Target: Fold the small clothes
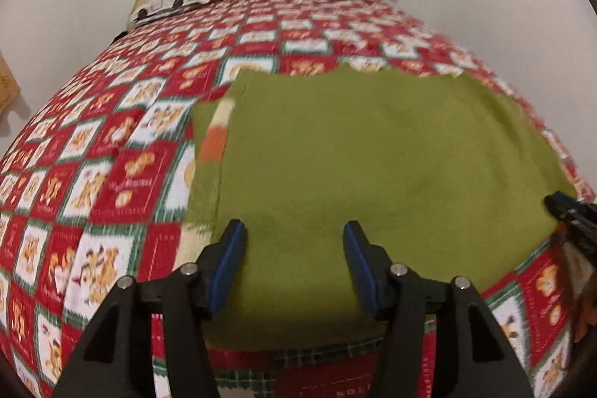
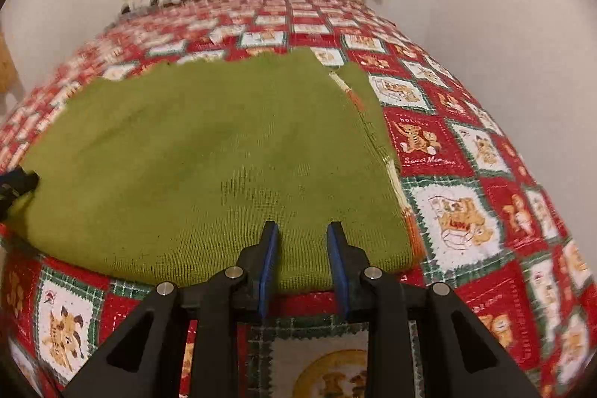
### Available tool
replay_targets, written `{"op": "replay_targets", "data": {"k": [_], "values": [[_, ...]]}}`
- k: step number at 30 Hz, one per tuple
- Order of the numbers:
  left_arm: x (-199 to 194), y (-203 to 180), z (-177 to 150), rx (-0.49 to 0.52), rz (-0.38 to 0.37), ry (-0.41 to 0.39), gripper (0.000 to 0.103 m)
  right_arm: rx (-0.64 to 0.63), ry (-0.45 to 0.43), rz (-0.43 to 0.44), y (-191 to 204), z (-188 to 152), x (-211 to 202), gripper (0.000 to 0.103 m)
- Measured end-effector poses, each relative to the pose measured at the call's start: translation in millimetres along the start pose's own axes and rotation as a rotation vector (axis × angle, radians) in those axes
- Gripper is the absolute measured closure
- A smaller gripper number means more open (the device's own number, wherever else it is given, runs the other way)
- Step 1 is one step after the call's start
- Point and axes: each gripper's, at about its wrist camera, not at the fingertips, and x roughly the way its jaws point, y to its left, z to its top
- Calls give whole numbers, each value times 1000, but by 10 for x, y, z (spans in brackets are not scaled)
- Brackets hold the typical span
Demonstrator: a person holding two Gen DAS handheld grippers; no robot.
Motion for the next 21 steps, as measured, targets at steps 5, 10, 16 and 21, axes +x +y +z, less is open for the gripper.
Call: {"op": "replay_targets", "data": {"k": [5,10,16,21], "values": [[5,-105,-74,58,79,-33,43,8,-13,-1,-16,-16,25,75],[56,-128,-101,67,109,-39,38,2,-21,-8,-4,-29,27,75],[59,-148,-115,72,129,-41,35,-28,-15,-59,64,-20,2,75],[66,-147,-124,67,128,-39,34,-46,-121,-53,430,87,-423,76]]}}
